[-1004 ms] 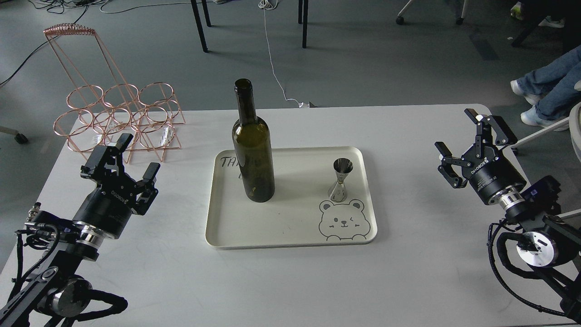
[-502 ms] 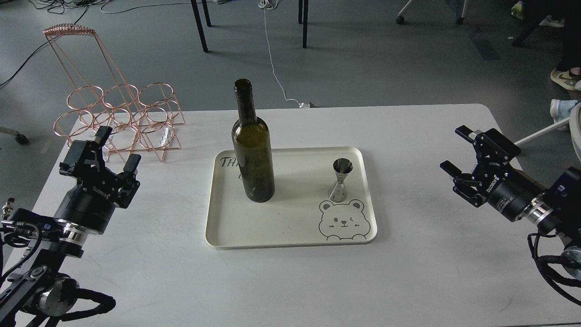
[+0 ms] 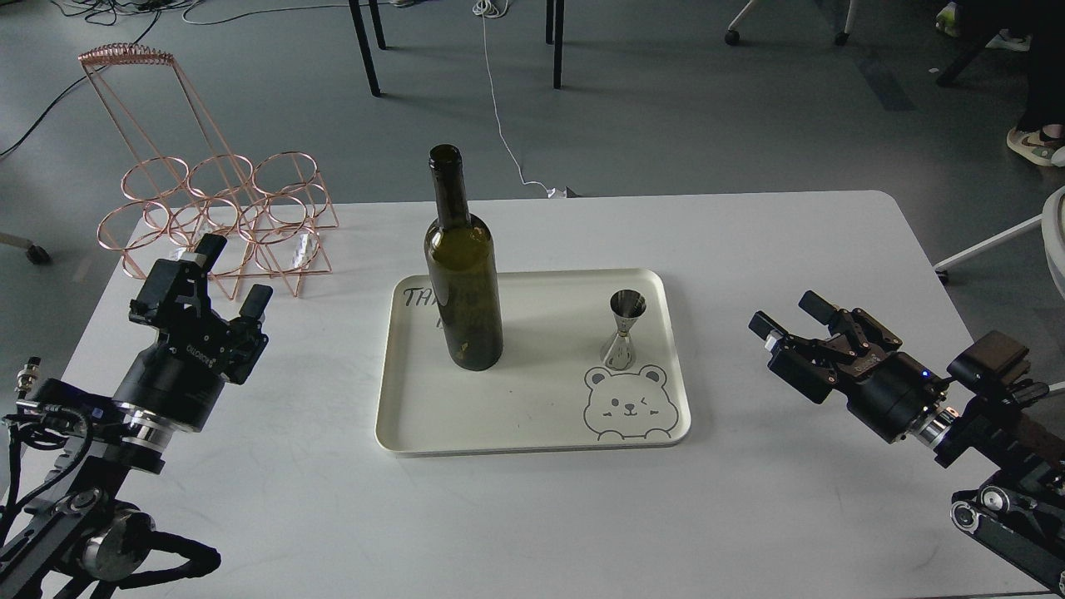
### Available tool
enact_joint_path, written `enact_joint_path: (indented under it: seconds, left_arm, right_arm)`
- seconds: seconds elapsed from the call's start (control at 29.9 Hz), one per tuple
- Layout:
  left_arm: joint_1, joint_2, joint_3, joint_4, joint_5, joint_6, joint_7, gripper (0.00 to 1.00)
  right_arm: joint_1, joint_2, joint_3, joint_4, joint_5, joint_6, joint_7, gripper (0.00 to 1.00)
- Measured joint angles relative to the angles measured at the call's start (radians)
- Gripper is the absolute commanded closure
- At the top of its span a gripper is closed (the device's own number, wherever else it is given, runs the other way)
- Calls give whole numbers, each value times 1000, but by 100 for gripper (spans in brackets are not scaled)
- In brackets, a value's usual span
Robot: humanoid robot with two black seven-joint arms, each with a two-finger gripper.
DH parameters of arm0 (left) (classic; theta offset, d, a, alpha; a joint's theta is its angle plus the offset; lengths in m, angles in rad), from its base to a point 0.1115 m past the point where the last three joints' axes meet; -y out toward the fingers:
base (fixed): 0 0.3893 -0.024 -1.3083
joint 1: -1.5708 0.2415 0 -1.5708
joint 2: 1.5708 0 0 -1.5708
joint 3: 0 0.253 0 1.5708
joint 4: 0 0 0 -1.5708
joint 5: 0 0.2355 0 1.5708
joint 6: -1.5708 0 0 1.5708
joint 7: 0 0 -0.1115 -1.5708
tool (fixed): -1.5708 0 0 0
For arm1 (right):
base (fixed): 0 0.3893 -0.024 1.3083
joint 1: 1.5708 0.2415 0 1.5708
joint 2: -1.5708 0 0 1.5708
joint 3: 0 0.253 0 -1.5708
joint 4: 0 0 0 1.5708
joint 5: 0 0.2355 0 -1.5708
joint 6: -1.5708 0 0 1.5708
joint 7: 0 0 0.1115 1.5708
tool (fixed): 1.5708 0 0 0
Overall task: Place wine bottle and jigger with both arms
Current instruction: 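Move the right gripper toward the silver jigger on the tray, then close the right gripper around the silver jigger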
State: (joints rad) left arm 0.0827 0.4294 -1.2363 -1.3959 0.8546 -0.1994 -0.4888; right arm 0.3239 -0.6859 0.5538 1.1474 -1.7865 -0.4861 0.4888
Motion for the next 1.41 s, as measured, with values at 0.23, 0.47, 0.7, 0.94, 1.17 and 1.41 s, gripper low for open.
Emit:
enact_joint_path:
  seconds: [0.23,0.47,0.7,0.94,1.17,1.41]
  left_arm:
    - [1,-1,0,-2,0,0,0,2]
    - [3,-1,0,-3,0,0,0,2]
    - [5,-1,2,-3,1,-2,0,2]
    - [3,0,3,-4,1,-2,0,2]
    - [4,-1,3,-5,1,-2,0,2]
    - [5,-1,3,-5,1,-2,0,2]
  right_arm:
    - [61,144,-92,-159,-186,-3,0,1]
    - [124,248,-117,-236,-220,-3,0,2]
    - [181,340,-124,-320,-289,-3,0,7]
    - [218,416,-124,-391,-311,-3,0,12]
    - [249,470,-124,-441,-312,-3,0,43]
    - [266,504,-122,-496,-311,-3,0,70]
